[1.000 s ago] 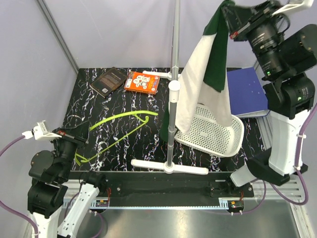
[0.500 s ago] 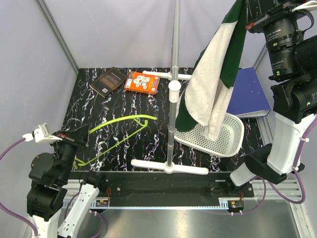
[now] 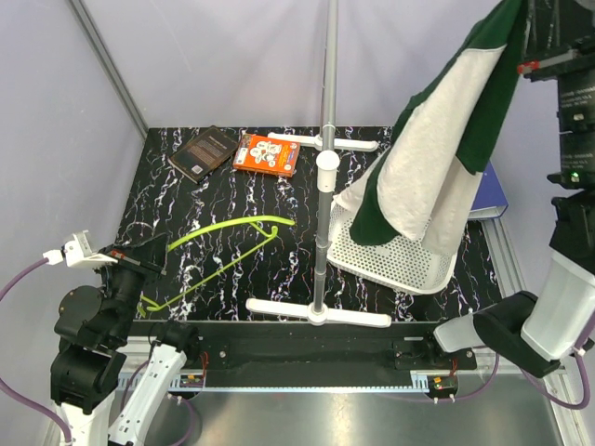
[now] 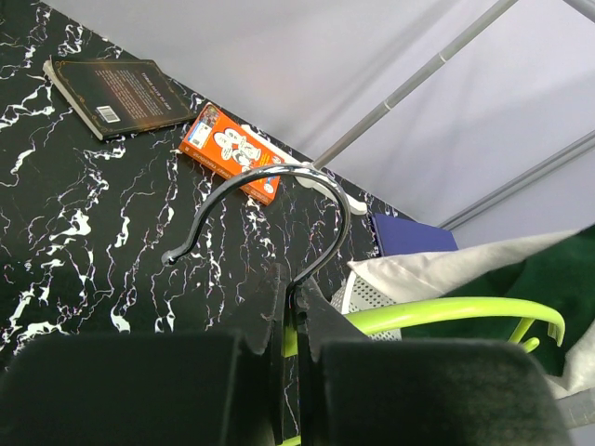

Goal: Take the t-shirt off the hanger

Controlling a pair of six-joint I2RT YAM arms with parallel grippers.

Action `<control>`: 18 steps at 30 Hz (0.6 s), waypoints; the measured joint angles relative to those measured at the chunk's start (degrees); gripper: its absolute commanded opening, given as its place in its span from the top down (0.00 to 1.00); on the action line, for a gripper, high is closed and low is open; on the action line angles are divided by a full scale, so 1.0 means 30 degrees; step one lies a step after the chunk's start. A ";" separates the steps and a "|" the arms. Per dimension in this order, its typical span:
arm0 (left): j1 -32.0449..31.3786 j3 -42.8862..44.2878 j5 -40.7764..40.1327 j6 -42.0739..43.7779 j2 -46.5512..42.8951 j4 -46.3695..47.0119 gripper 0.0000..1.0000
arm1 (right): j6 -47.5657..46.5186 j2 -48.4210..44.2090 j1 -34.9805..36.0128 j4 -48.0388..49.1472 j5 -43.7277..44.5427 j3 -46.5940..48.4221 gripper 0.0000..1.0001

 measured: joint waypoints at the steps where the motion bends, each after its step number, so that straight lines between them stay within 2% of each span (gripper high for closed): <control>1: 0.0000 0.0000 0.0007 -0.0007 0.0000 0.0000 1.00 | -0.0095 -0.0175 0.0000 0.0095 0.0029 -0.0124 1.00; 11: 0.0000 0.0007 0.0022 -0.0197 0.0000 0.0000 1.00 | -0.1173 -0.0889 0.0000 0.0568 0.0918 -0.1326 1.00; 18: 0.0000 0.0036 0.0146 -0.0342 0.0007 0.0000 1.00 | -0.1603 -0.1377 0.0000 0.0619 0.1100 -0.4102 1.00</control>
